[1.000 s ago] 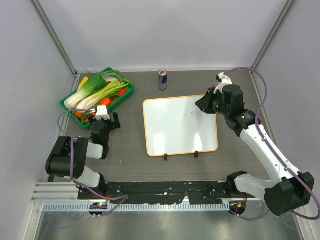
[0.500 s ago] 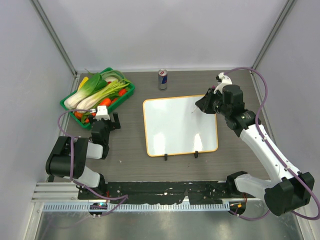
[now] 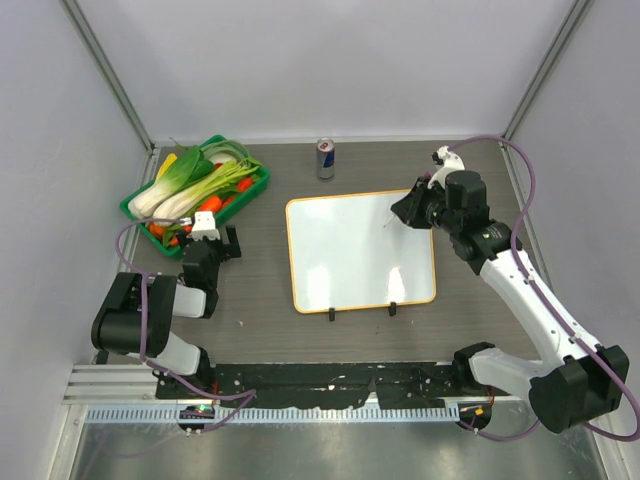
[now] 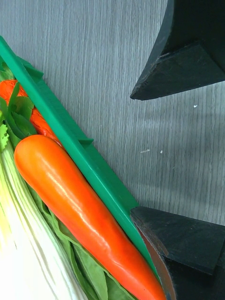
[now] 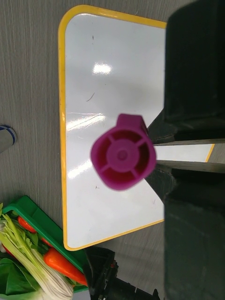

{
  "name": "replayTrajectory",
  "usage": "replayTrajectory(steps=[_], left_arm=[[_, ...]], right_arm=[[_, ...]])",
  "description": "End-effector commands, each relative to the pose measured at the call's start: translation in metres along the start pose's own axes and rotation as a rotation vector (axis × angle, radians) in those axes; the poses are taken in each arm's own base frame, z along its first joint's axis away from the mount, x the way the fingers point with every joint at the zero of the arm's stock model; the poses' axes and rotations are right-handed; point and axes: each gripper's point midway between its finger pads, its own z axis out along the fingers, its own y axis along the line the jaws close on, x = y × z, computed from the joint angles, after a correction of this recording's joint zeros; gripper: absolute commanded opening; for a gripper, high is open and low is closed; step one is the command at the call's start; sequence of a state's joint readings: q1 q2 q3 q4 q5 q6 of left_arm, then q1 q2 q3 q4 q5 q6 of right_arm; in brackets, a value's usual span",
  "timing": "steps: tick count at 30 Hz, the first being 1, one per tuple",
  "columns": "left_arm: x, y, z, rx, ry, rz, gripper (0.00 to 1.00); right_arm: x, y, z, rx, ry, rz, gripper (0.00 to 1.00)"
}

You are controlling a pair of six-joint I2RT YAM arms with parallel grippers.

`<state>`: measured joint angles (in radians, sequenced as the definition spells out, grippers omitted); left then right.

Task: Write a sentence on the whiteboard
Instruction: Pick up the whiteboard from the center of the board.

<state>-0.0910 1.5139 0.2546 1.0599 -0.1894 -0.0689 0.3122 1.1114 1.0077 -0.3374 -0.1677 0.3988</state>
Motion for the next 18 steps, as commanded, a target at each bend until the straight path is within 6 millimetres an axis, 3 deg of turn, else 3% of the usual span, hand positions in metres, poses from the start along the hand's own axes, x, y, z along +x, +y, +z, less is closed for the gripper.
replayTrajectory(steps=[1, 18], left_arm=[[-0.0223, 0.0019, 0.0055, -0.005, -0.066, 0.003, 1.00], [-0.0220, 0.0021, 0.0055, -0.005, -0.064, 0.001, 1.00]], right_arm=[[-0.0152, 0.0033, -0.0080, -0.004, -0.064, -0.013, 0.01], [-0.0133, 0.0027, -0.0044, -0.008, -0.057, -0.011, 0.01]])
